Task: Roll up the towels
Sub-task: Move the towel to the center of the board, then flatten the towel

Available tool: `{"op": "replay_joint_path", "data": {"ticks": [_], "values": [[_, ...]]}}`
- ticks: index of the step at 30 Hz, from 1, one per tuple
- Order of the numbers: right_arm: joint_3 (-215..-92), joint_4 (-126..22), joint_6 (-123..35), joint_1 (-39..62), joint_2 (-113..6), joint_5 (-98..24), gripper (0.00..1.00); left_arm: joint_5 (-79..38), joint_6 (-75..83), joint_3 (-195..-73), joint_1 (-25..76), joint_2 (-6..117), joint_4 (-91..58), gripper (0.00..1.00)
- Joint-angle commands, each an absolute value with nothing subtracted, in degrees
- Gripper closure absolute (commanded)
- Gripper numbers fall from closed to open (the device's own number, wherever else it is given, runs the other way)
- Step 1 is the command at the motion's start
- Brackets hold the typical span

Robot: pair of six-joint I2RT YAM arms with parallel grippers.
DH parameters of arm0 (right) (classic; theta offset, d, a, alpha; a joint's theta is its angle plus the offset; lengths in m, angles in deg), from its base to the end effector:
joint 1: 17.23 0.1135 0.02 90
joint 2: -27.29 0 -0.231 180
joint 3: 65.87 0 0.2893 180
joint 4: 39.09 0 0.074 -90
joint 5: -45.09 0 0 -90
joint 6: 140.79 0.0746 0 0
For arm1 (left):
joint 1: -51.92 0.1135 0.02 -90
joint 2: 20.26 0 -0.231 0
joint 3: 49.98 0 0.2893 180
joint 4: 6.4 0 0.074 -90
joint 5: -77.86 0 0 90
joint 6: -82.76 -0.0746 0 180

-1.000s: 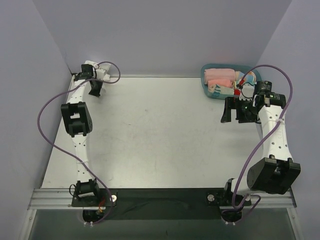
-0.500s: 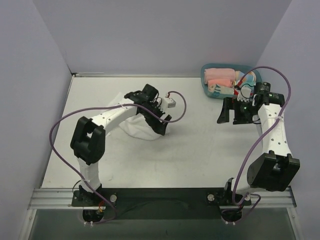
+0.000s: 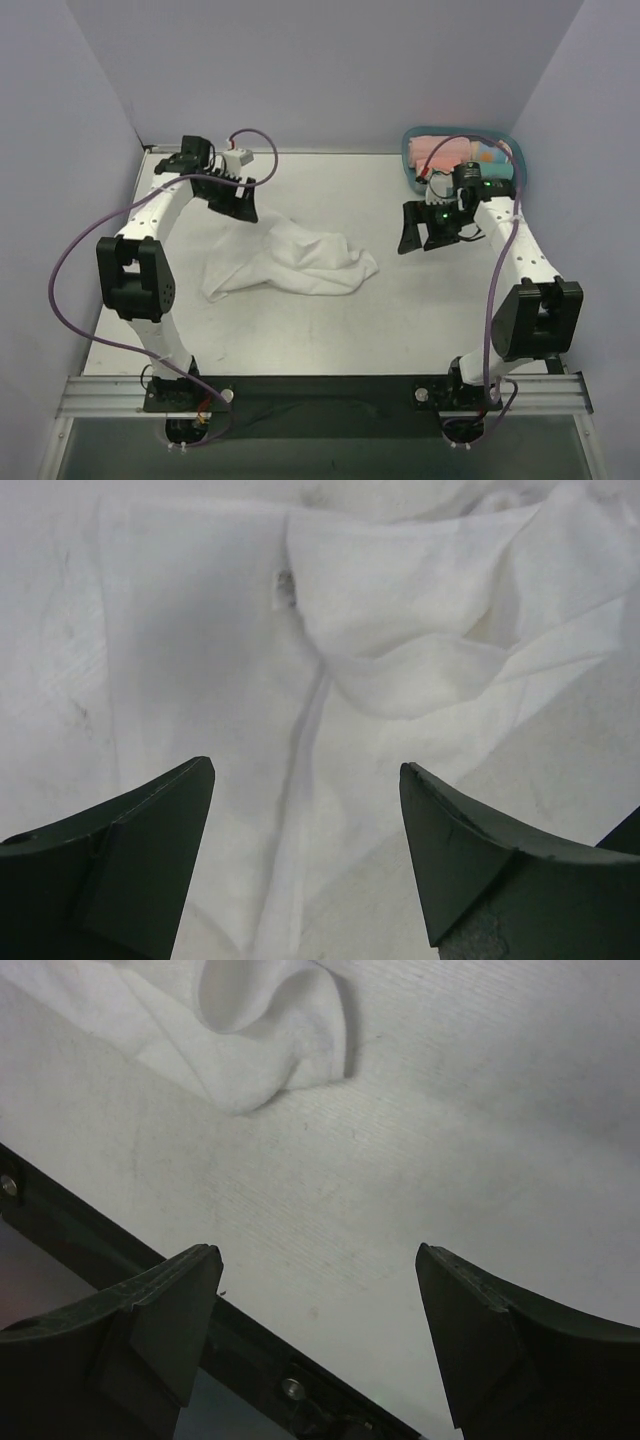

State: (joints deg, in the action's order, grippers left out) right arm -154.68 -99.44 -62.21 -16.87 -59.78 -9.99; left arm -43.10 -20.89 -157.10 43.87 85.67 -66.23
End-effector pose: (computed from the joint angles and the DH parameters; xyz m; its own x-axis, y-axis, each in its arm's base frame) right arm 0.3675 0.0450 0.2376 -0.7767 -0.1672 -0.6073 -0.4663 0.8008 0.3758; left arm 0.4347 -0.1002 0.2238 -0.7307 0.3077 -0.6094 0.5738 0.7604 -0.3041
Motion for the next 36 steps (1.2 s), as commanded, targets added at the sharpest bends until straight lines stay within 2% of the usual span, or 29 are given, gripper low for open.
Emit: {"op": "replay_joint_path", "data": {"ticks": [1, 5, 10, 13, 18, 20, 21, 22, 24, 25, 27, 28, 29, 35, 36], "values": [[-156.15, -94.85, -60.03, -10.49, -64.36, -11.68, 0.19, -40.8, -24.9, -152.49, 47.6, 83.63, -71.81, 0.14], [-161.06, -91.49, -58.88, -3.9, -71.66, -13.27, 0.26, -38.26, -24.64, -146.51, 53.48, 83.01, -71.81, 0.15], [-171.61, -90.34, -57.56, 2.01, -83.86, -15.11, 0.27, -33.16, -24.11, -141.41, 54.56, 81.52, -72.08, 0.15], [-176.35, -90.43, -56.95, 4.47, -89.14, -15.12, 0.24, -30.43, -24.11, -137.28, 54.64, 80.46, -71.99, 0.15], [-180.06, -90.43, -56.07, 6.23, -94.6, -14.24, 0.24, -29.02, -23.41, -132.88, 54.82, 80.63, -71.46, 0.15], [-180.94, -90.52, -55.63, 6.32, -95.75, -13.18, 0.28, -29.02, -22.8, -132.35, 54.91, 81.07, -70.85, 0.16], [-181.03, -90.52, -55.45, 6.32, -96.1, -12.75, 0.3, -28.93, -22.19, -132.26, 54.91, 81.42, -70.85, 0.17], [-181.03, -90.61, -55.1, 6.24, -96.8, -12.13, 0.41, -29.02, -21.92, -132.61, 55.0, 82.21, -70.76, 0.18], [-180.77, -90.7, -54.75, 5.97, -96.99, -8.36, 0.51, -30.24, -21.39, -133.05, 55.17, 83.35, -70.85, 0.24], [-180.59, -90.7, -54.31, 5.36, -96.64, -6.87, 0.61, -30.51, -21.13, -133.22, 55.26, 83.79, -70.85, 0.26], [-179.71, -90.7, -53.87, 4.48, -95.94, -2.58, 0.73, -31.65, -20.6, -134.01, 55.52, 84.93, -70.85, 0.37], [-179.28, -90.7, -53.26, 3.26, -95.24, -1.68, 0.89, -31.92, -20.51, -134.28, 55.52, 85.29, -70.85, 0.41], [-178.84, -90.78, -52.91, 2.38, -94.71, -0.88, 1.0, -32.01, -20.42, -134.72, 55.7, 85.73, -70.85, 0.48], [-171.81, -90.52, -52.11, -7.1, -88.12, 0.36, 1.0, -32.45, -20.6, -136.21, 56.31, 87.58, -71.11, 0.7], [-169.89, -90.52, -52.37, -8.08, -85.85, -0.08, 1.0, -32.36, -20.6, -136.56, 56.49, 87.84, -71.2, 0.77]]}}
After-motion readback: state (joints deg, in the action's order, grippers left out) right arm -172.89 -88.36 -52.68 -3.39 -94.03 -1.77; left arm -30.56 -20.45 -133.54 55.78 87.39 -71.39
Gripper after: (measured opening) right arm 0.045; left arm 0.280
